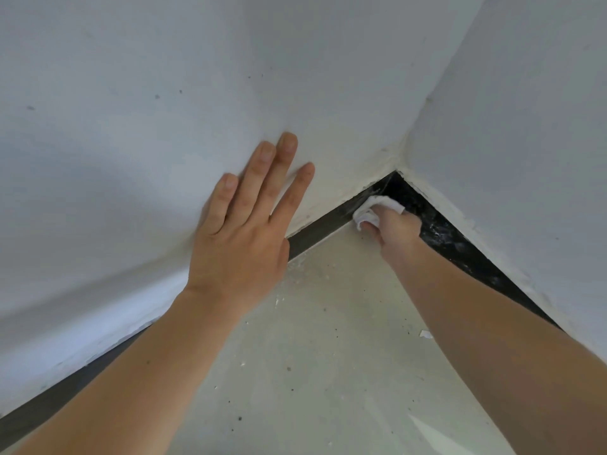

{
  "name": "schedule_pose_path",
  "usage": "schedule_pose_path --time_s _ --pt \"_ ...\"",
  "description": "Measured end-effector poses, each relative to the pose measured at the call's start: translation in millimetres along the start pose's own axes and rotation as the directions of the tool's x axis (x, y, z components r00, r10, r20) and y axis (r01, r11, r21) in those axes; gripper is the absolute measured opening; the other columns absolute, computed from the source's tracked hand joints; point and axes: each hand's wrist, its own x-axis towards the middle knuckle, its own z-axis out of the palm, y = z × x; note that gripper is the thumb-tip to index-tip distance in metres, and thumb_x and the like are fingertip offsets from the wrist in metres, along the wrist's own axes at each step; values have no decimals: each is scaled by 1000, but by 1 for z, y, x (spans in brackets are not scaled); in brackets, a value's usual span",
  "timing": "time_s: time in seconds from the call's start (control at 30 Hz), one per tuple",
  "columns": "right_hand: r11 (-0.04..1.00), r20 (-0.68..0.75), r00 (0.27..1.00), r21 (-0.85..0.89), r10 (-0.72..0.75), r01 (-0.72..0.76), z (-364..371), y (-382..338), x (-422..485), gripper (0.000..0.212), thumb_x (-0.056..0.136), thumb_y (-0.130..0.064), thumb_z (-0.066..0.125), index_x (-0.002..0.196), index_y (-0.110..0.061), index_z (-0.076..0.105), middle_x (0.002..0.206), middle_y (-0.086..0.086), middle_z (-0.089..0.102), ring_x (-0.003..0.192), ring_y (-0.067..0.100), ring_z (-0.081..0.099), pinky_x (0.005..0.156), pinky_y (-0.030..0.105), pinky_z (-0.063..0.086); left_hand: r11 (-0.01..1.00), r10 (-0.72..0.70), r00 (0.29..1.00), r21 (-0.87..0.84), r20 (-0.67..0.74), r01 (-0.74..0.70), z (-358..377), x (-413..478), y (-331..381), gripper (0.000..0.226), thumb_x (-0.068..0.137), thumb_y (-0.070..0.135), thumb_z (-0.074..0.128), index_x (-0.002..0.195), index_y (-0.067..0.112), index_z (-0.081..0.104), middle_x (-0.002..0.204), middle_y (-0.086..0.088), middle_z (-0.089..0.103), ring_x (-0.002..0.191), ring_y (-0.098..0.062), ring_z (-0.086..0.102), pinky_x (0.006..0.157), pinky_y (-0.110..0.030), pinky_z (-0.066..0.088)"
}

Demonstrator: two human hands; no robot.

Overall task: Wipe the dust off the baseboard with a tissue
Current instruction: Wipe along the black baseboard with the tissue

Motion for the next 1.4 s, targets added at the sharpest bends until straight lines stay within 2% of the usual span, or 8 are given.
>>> schedule_pose_path --time_s 0.2,0.43,0.53,0.7,0.83,1.1,1.27,1.4 --pt "991 -168 979 47 -117 127 -3 9 -39 30 91 -1 38 80 -10 64 55 -1 62 49 12 58 50 22 50 1000 -6 999 -10 -39 5 2 0 2 75 83 15 41 155 22 20 159 -8 -14 147 -21 -17 117 -37 -9" --pt "902 175 979 -399 -105 168 12 39 -60 17 88 -10 56 105 -6 55 85 10 67 71 22 67 58 32 58 1000 -1 999 -12 -32 1 2 0 1 71 86 14 36 155 22 21 159 -8 -11 147 -21 -15 117 -37 -9" --pt "905 229 947 -311 -226 291 17 27 -48 24 88 -2 49 112 1 50 70 4 70 60 13 67 56 27 57 1000 1 1000 2 -17 -1 2 -1 1 73 85 16 37 155 23 19 159 -8 -14 147 -22 -17 117 -37 -12" --pt "970 -217 957 -188 -191 151 13 -5 -19 10 87 -8 50 97 -8 54 68 -3 56 52 3 54 45 22 43 1000 2 1000 31 -3 -2 3 0 1 77 81 18 42 155 24 19 159 -9 -16 146 -22 -20 116 -38 -14" --pt "983 -308 951 -181 -25 -33 9 -4 -10 25 92 -21 51 110 -5 56 72 -1 53 59 9 50 58 25 43 999 -14 1000 29 -5 15 4 0 3 78 81 18 43 155 25 20 159 -9 -16 146 -22 -19 116 -38 -13" --pt "762 -117 933 -616 -340 200 1 10 -18 18 91 -25 50 91 -7 53 80 5 57 68 18 55 57 29 44 1000 -7 1000 25 -11 7 5 0 3 76 81 17 43 154 25 22 160 -9 -11 147 -22 -15 117 -38 -10" --pt "815 -196 933 -562 -301 144 7 -11 3 24 90 -13 48 68 -6 54 62 2 53 57 18 52 46 23 35 1000 -2 1000 29 9 2 5 0 3 78 79 19 44 154 26 23 161 -8 -11 147 -21 -17 118 -37 -13" --pt "712 123 934 -616 -335 337 0 10 -16 22 81 -8 51 62 -4 60 53 0 50 48 14 42 46 21 30 1000 -6 1000 26 8 6 5 -1 3 78 79 20 45 154 26 24 161 -8 -9 148 -21 -15 117 -37 -12"
